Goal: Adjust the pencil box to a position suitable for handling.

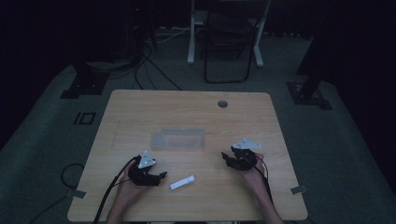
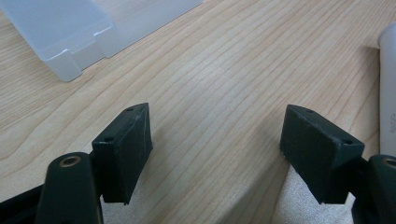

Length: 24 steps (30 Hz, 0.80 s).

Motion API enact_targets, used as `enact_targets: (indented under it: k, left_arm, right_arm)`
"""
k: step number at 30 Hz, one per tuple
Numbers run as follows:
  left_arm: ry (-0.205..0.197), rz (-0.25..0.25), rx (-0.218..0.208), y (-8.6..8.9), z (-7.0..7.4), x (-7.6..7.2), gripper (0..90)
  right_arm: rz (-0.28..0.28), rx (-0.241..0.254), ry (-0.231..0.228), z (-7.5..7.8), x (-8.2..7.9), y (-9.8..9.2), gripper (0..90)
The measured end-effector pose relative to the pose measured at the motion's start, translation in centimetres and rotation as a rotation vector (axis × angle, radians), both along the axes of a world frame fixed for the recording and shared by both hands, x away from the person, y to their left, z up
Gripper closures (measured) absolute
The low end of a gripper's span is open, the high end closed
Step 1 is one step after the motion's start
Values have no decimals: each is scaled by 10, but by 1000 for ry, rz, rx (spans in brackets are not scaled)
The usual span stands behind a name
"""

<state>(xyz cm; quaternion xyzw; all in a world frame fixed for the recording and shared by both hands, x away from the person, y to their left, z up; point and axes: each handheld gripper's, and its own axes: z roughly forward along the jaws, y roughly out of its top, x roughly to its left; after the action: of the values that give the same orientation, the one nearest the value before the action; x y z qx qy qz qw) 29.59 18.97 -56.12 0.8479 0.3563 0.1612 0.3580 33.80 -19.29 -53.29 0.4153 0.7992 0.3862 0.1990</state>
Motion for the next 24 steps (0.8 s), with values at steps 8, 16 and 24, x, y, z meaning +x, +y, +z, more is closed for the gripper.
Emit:
enact_targets:
  k: [8,16,24]
  left_arm:
    - [-5,-14,-5,1,0,-5,318]
    - [-9,-57,-9,-4,0,-15,358]
    - [-15,-119,-15,-18,0,-25,410]
  right_arm:
    - [2,7,0,8,26,29,578]
    - [15,24,52,0,51,62,655]
    - [6,49,111,-9,66,80,683]
